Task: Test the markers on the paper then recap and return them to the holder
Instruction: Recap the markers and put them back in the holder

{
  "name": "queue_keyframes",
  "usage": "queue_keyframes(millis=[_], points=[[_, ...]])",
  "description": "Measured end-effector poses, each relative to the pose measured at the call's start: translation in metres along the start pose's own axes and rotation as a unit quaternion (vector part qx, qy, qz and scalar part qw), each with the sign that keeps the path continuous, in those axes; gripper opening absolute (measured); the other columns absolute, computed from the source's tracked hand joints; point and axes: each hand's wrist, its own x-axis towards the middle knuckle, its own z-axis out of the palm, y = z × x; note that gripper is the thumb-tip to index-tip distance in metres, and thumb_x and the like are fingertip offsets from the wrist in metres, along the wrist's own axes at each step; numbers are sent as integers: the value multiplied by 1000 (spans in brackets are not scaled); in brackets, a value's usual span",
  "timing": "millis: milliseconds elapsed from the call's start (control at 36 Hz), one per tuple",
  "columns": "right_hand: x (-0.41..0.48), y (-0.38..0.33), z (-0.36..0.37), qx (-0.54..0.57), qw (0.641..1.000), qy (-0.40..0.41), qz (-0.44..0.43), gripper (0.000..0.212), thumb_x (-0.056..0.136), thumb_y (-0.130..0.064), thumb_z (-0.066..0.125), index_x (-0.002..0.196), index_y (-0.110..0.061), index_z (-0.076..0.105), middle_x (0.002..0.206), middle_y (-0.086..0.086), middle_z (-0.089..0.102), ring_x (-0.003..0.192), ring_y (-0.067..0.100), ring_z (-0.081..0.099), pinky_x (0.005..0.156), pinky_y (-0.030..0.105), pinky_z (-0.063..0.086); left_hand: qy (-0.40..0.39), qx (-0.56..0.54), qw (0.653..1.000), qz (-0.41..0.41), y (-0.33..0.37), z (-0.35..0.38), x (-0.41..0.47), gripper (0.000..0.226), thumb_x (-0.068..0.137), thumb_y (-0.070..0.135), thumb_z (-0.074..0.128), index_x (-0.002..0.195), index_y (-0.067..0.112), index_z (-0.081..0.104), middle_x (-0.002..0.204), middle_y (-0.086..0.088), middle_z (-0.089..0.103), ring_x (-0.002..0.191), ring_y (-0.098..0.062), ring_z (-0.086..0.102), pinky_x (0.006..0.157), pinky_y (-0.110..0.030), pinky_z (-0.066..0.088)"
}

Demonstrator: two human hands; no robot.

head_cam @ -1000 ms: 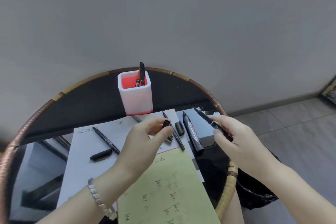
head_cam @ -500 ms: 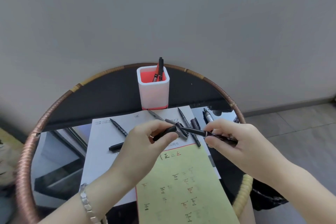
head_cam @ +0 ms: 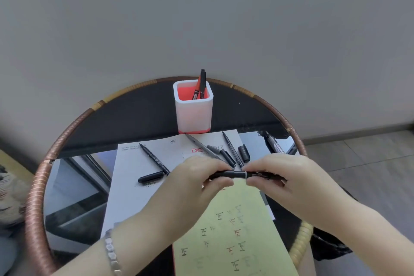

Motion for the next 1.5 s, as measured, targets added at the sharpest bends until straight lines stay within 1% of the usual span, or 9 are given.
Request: queue_keyframes(millis=[111, 417, 611, 722, 917, 1000, 1222, 1389, 1500], points=[[1, -6, 4, 0, 999, 18, -40, 29, 81, -41, 51, 92, -23, 71, 79, -18, 69, 74, -2, 61, 67, 18, 48, 10, 21, 998, 59, -2, 3, -1, 30, 86, 45, 45, 94, 25, 66, 78, 20, 59, 81, 4, 48, 76, -6, 35], [5, -13, 10, 97, 995, 28, 1, 30, 75, -45, 54, 99, -30, 63, 73, -13, 68, 62, 8, 64, 57, 29, 50, 41, 82, 986, 139, -12, 1, 0, 20, 89, 32, 49, 94, 19, 63, 76, 20, 47, 73, 8, 35, 74, -2, 31], [12, -6, 25, -7, 997, -65, 49, 30, 89, -45, 48, 118, -46, 53, 71, -33, 48, 74, -19, 46, 64, 7, 36, -6, 21, 1000, -17, -16, 1, 3, 12, 84, 38, 60, 94, 32, 56, 76, 19, 55, 75, 4, 47, 66, -8, 36], [20, 2, 25, 21, 992, -74, 97, 19, 94, -30, 45, 104, -29, 61, 83, -19, 56, 76, -1, 51, 64, 13, 39, -22, 54, 993, -106, -25, -1, 3, 26, 89, 40, 54, 111, 41, 39, 90, 22, 53, 81, 9, 50, 69, -10, 40], [67, 14, 0, 169, 961, 190, 109, 11, 91, -17, 55, 95, -26, 60, 90, -3, 58, 75, 6, 54, 67, 12, 42, -17, -7, 979, -202, -42, -14, 6, 11, 91, 28, 53, 99, 33, 58, 93, 19, 60, 85, 8, 55, 76, -18, 48], [98, 8, -9, 243, 933, 245, 97, 10, 91, -15, 55, 94, -23, 60, 78, -6, 61, 52, 1, 53, 46, 9, 39, -11, -13, 977, -213, -45, -19, 8, 10, 91, 27, 53, 97, 33, 58, 93, 17, 61, 86, 3, 57, 77, -21, 51], [154, -6, 15, 202, 927, 315, 0, 41, 89, -5, 53, 124, -16, 35, 84, 3, 62, 73, 4, 62, 64, 7, 45, -4, -20, 975, -220, -45, -21, 5, 9, 92, 28, 51, 95, 34, 58, 92, 17, 61, 82, 2, 57, 75, -18, 50], [163, 6, 45, 58, 970, 236, -7, 55, 87, -6, 53, 135, -26, 34, 83, 8, 63, 66, 22, 58, 63, 38, 52, -14, -18, 975, -220, -46, -21, 1, 11, 92, 27, 51, 95, 33, 59, 92, 17, 62, 86, 0, 57, 82, -24, 50], [161, 13, 53, -21, 980, 199, -12, 36, 87, -11, 54, 123, -17, 53, 91, 2, 63, 78, 12, 48, 68, 30, 44, -10, -18, 977, -214, -45, -23, 0, 11, 92, 27, 51, 93, 34, 58, 89, 16, 62, 82, -2, 59, 80, -24, 51]])
